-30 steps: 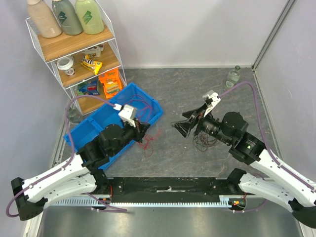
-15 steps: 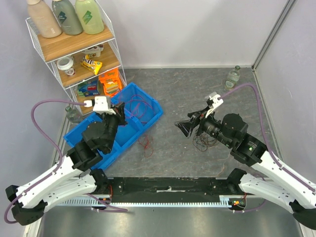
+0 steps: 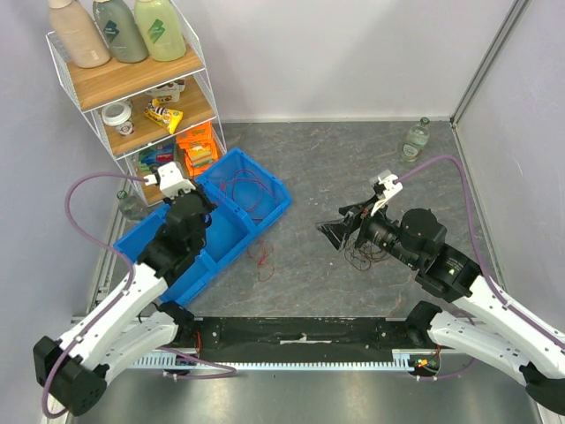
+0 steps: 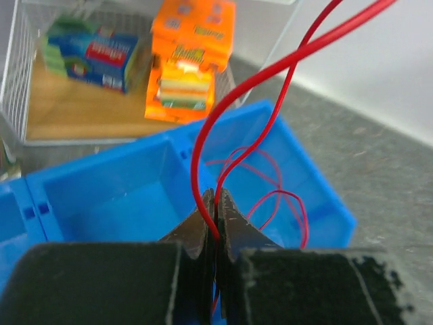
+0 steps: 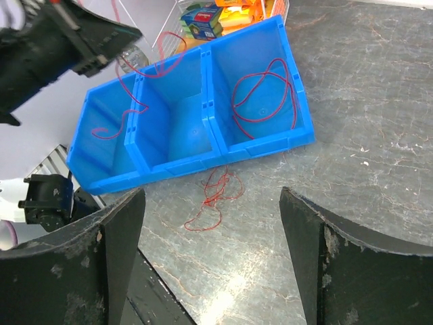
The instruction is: Untangle the cables
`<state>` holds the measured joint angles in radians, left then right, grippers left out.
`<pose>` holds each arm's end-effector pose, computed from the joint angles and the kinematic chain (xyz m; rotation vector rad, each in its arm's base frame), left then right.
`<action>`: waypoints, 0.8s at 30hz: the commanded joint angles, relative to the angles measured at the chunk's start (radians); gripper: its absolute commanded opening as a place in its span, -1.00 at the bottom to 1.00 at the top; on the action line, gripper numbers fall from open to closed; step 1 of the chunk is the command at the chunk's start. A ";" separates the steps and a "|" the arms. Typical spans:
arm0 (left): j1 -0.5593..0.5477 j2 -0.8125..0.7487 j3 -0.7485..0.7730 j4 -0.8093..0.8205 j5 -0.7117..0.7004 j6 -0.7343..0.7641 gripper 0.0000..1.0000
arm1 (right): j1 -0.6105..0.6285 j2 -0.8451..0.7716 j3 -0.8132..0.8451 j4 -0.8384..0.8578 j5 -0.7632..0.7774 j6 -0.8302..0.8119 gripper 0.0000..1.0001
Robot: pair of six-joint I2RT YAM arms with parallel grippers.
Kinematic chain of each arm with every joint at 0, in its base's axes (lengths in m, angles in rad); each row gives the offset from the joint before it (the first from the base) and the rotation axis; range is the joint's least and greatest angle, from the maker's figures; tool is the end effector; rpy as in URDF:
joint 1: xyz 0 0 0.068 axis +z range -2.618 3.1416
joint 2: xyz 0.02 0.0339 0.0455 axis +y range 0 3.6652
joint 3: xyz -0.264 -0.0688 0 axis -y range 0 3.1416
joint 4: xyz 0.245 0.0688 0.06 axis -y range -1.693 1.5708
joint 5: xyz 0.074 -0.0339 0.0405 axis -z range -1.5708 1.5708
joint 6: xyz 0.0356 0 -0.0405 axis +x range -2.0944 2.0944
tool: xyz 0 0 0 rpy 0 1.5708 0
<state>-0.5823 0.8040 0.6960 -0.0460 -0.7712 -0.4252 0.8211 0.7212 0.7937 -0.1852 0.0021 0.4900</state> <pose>0.1683 -0.0811 0.3216 -0.4261 1.6270 -0.0922 0.1163 0.1248 0.3531 -0.2919 1.7575 0.9686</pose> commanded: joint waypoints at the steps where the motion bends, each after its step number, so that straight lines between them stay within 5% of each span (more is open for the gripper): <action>1: 0.084 0.086 0.020 -0.167 0.093 -0.299 -0.96 | 0.001 -0.002 0.018 0.006 0.018 -0.004 0.75; 13: 0.101 0.207 0.253 0.009 0.486 -0.222 -0.96 | 0.001 0.010 0.015 0.010 0.033 -0.005 0.75; 24: 0.116 0.351 0.399 0.192 0.527 -0.179 -0.97 | 0.001 -0.023 0.021 -0.017 0.039 0.004 0.75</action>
<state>-0.4763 1.0977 1.0355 0.0624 -0.2840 -0.6392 0.8211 0.7238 0.7929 -0.2005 0.0223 0.4938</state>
